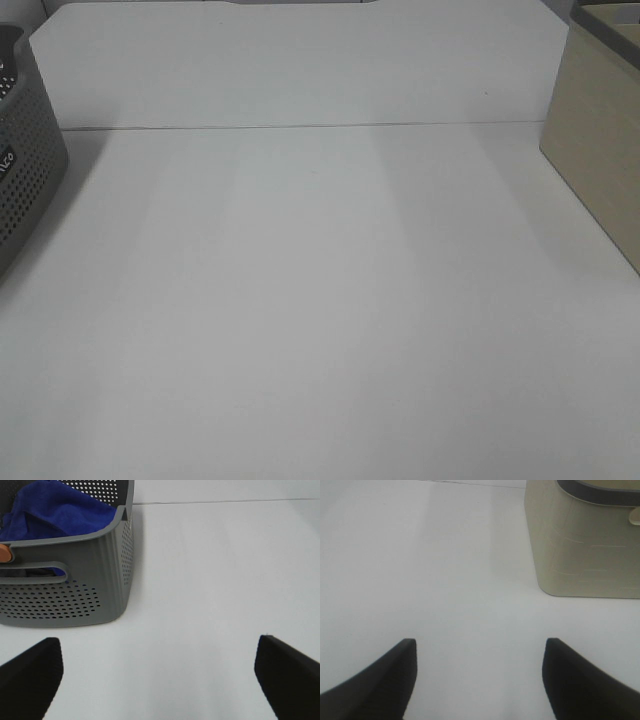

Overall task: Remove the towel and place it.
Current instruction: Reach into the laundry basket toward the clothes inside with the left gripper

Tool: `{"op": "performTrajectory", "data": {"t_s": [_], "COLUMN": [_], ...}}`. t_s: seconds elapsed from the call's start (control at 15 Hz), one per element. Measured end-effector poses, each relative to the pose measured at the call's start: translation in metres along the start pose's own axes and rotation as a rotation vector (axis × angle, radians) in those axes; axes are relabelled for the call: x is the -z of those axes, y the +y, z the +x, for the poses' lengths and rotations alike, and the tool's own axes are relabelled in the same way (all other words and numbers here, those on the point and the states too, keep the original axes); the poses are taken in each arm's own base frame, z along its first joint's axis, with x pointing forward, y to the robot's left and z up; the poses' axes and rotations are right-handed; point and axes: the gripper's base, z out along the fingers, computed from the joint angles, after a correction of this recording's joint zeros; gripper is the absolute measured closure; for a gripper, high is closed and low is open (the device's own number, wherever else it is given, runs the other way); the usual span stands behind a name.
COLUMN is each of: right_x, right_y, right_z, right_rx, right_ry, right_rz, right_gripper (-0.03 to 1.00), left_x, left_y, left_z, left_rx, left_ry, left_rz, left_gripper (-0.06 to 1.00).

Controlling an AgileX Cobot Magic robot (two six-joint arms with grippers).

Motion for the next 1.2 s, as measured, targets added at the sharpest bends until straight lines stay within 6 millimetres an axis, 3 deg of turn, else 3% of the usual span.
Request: {"op": "performTrajectory", "data": {"t_s": [1.2], "right_x": [0.0], "right_y": [0.0], "right_z": [0.0], "right_rx": [0.0], "right_ry": [0.0], "right_rz": [0.0], "right_gripper": [0.27], "left_x": [0.0], "left_y": [0.0], "left_z": [0.0], "left_rx": [0.0], "left_ry": [0.0], "left_rz": [0.0], "left_gripper": [-0.04]}}
